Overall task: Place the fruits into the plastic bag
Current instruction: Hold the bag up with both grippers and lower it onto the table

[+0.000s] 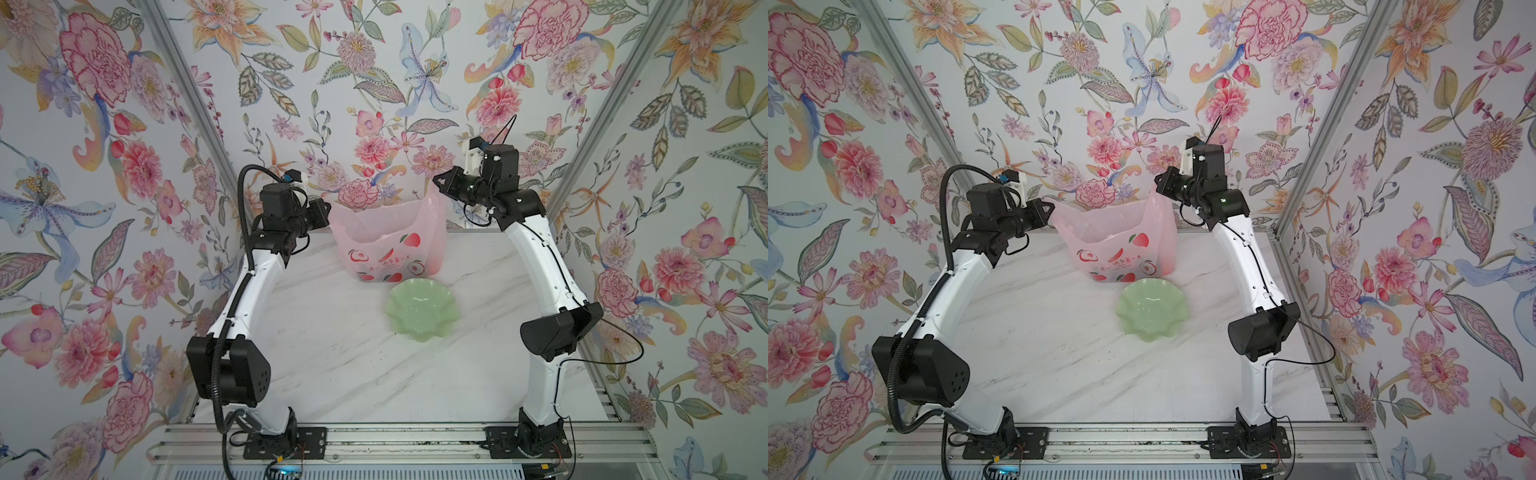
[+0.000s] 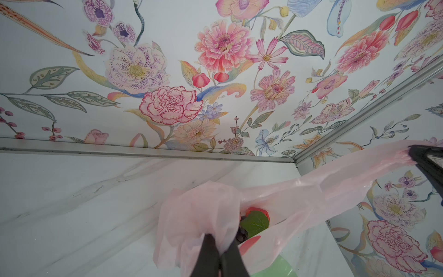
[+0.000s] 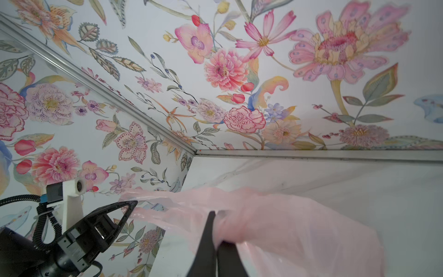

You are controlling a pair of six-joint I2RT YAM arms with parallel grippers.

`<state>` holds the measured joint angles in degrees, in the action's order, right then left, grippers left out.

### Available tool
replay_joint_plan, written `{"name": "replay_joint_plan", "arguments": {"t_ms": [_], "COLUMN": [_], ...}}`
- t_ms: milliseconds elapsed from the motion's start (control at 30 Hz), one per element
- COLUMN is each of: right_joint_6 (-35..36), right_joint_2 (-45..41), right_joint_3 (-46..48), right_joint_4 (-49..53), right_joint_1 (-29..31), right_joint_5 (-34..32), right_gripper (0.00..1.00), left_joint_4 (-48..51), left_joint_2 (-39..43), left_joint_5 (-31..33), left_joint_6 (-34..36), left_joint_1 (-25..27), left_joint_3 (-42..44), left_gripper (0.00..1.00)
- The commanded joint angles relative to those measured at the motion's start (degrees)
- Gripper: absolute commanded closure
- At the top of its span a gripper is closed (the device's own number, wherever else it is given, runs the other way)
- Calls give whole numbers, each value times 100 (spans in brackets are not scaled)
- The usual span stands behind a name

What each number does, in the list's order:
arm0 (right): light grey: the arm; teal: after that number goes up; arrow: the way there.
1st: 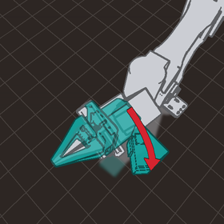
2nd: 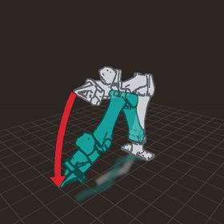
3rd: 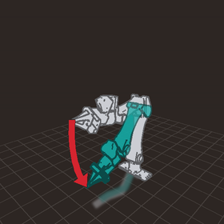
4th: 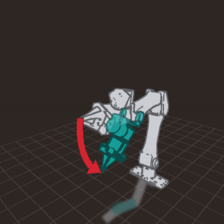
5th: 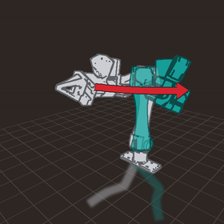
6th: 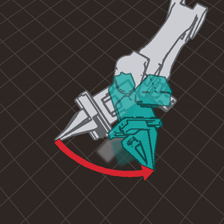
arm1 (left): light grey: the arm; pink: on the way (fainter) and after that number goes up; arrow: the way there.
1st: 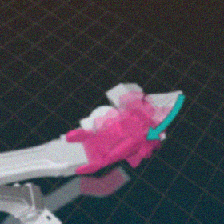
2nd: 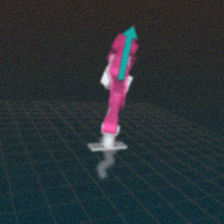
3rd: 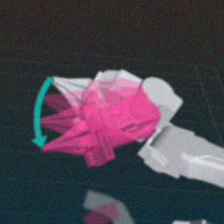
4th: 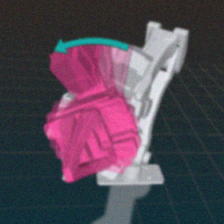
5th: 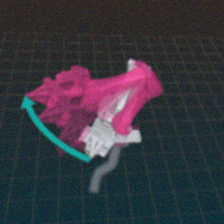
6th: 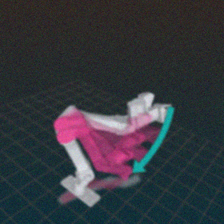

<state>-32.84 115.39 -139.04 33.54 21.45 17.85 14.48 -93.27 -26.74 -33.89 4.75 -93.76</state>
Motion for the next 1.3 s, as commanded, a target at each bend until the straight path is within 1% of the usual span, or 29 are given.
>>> {"name": "replay_joint_plan", "arguments": {"t_ms": [0,33,133,167,200,267,333,433,500,600,667,733,800,867,967,1033,1067,1167,1233,1267], "right_joint_6": [453,301,-278,-429,-463,-349,-91,378,340,0,-249,-413,-476,-474,-224,-5,21,-103,-292,-363], "right_joint_2": [-688,-720,-576,-566,-591,-694,-799,-992,-1106,-1187,-1184,-1288,-1464,-1538,-1498,-1489,-1499,-1484,-1329,-1258], "right_joint_3": [331,593,1153,1343,1434,1401,1013,610,725,1595,2330,2931,3170,2871,1880,1324,1238,1594,1969,2114], "right_joint_4": [-812,-779,-357,-348,-348,-451,-662,-866,-837,-552,-439,-519,-796,-893,-833,-739,-666,-285,267,443], "right_joint_1": [211,122,-247,-328,-343,-321,-256,-115,-148,-354,-505,-537,-528,-533,-463,-332,-293,-308,-408,-454], "right_joint_5": [-640,-545,67,308,366,250,114,-391,-577,-457,-87,56,57,19,1,-158,-259,-281,-78,64], "right_gripper": [100,100,100,100,100,100,100,100,100,100,100,100,100,100,100,100,100,100,100,100], "left_joint_4": [-145,-182,-344,-351,-350,-315,-322,-338,-338,-430,-472,-384,-262,-269,-331,-326,-333,-405,-431,-433], "left_joint_2": [213,213,247,261,266,279,292,319,312,288,318,327,327,327,319,319,319,327,326,513], "left_joint_5": [-68,-94,-207,-221,-220,-201,-209,-205,-208,-276,-298,-266,-195,-213,-250,-244,-241,-264,-272,-268], "left_joint_6": [-14,-43,-169,-171,-158,-149,-144,-116,-92,-169,-187,-103,-14,-38,-96,-96,-107,-152,-138,-112], "left_joint_1": [-56,-53,-56,-54,-45,-40,-28,16,51,69,70,69,85,97,156,187,192,185,186,185], "left_joint_3": [0,43,186,197,186,164,173,147,129,253,314,253,189,224,226,191,193,260,294,305], "left_gripper": [100,100,100,100,100,100,100,100,100,100,100,100,100,100,100,100,100,100,100,100]}}
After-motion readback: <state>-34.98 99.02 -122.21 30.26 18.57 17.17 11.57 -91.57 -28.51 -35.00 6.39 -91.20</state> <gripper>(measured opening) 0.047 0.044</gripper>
